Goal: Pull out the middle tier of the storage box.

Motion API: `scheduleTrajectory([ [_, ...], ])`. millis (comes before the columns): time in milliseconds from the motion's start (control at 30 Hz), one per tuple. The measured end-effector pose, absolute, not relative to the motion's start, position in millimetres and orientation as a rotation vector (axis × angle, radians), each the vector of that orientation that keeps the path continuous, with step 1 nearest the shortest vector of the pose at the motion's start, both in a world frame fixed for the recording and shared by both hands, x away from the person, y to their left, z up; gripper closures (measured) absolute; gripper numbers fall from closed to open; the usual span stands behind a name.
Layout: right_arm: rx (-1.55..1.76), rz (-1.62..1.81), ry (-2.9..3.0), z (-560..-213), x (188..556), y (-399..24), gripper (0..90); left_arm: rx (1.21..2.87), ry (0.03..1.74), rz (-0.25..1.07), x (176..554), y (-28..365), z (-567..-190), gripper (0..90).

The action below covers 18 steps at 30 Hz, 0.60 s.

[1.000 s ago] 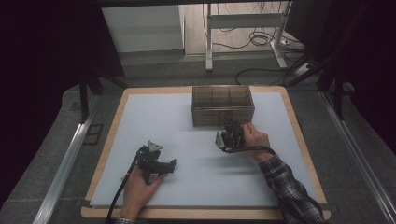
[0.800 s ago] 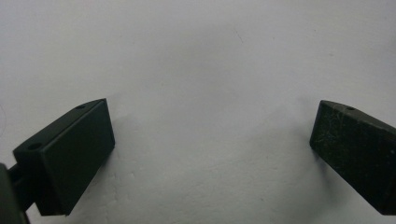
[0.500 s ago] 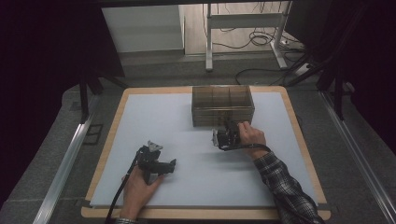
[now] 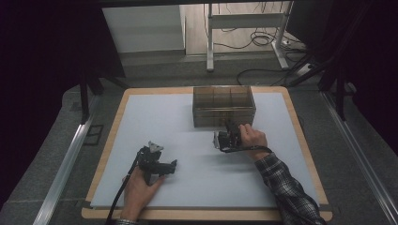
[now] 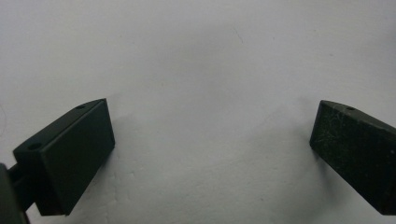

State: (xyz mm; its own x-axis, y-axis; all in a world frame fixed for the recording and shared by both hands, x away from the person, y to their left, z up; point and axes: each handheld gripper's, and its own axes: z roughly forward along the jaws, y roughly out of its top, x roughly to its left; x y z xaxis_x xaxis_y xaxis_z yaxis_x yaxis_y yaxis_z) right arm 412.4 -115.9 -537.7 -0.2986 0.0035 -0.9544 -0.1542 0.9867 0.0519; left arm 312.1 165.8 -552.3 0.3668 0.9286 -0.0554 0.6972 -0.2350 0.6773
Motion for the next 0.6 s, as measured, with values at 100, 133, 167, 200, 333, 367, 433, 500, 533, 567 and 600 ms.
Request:
scheduleTrajectory([
  [100,-0.112,0.151,1.87,-537,410,-117,79.7,2.013,1.401,0.483,312,166,-552,0.0],
  [133,-0.123,0.169,1.879,-537,408,-118,79.7,2.013,1.401,0.483,312,166,-552,0.0],
  [167,-0.12,0.154,1.872,-537,406,-118,79.7,2.013,1.401,0.483,312,166,-552,0.0],
  [200,-0.126,0.173,1.878,-537,407,-118,79.7,2.013,1.401,0.483,312,166,-552,0.0],
  [333,-0.127,0.175,1.878,-536,400,-119,79.6,2.013,1.401,0.483,312,166,-552,0.0],
  [367,-0.133,0.186,1.885,-536,400,-120,79.6,2.013,1.401,0.483,312,166,-552,0.0],
  [433,-0.13,0.186,1.88,-536,398,-120,79.6,2.013,1.401,0.483,312,166,-552,0.0],
  [500,-0.129,0.201,1.878,-537,397,-121,79.6,2.012,1.401,0.483,312,166,-552,0.0],
  [533,-0.134,0.196,1.891,-536,396,-122,79.6,2.013,1.401,0.483,312,166,-552,0.0],
  [567,-0.134,0.181,1.881,-535,394,-122,79.6,2.013,1.401,0.483,312,166,-552,0.0],
  [600,-0.143,0.2,1.891,-536,394,-122,79.6,2.012,1.401,0.483,312,166,-552,0.0],
])
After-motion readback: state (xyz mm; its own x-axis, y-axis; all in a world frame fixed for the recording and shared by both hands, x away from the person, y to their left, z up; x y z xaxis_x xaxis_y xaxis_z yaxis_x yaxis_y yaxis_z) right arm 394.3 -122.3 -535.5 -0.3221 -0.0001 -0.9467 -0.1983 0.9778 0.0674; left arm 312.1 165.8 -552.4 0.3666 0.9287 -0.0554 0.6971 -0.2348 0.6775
